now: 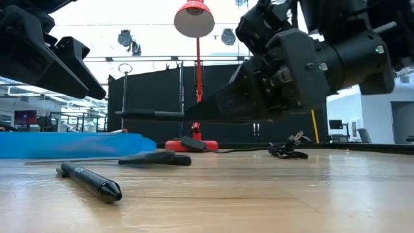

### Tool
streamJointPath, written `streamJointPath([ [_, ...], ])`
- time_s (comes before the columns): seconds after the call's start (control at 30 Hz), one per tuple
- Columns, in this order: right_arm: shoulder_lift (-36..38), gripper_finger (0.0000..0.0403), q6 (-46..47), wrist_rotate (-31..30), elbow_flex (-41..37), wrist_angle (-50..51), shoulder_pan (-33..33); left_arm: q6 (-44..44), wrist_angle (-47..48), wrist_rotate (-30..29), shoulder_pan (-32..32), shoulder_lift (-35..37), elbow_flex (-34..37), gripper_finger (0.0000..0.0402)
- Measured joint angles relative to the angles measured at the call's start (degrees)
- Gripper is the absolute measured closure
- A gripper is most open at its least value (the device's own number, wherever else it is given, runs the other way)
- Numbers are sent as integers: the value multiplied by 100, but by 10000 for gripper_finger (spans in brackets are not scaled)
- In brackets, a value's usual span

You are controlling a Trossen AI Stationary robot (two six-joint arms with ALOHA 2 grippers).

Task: Pick & place school supplies into a supply box
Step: Put the black pen into the blue supply box

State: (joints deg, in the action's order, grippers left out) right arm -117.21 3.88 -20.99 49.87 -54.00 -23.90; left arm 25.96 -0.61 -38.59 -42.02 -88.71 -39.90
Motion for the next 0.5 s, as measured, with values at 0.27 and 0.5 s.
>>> streamJointPath([
  [0.27,243,384,-319,17,2,170,274,-12,43,2,0,0,0,202],
  [0.5,295,384,-504,26,2,214,413,4,41,105,-11,0,0,201],
])
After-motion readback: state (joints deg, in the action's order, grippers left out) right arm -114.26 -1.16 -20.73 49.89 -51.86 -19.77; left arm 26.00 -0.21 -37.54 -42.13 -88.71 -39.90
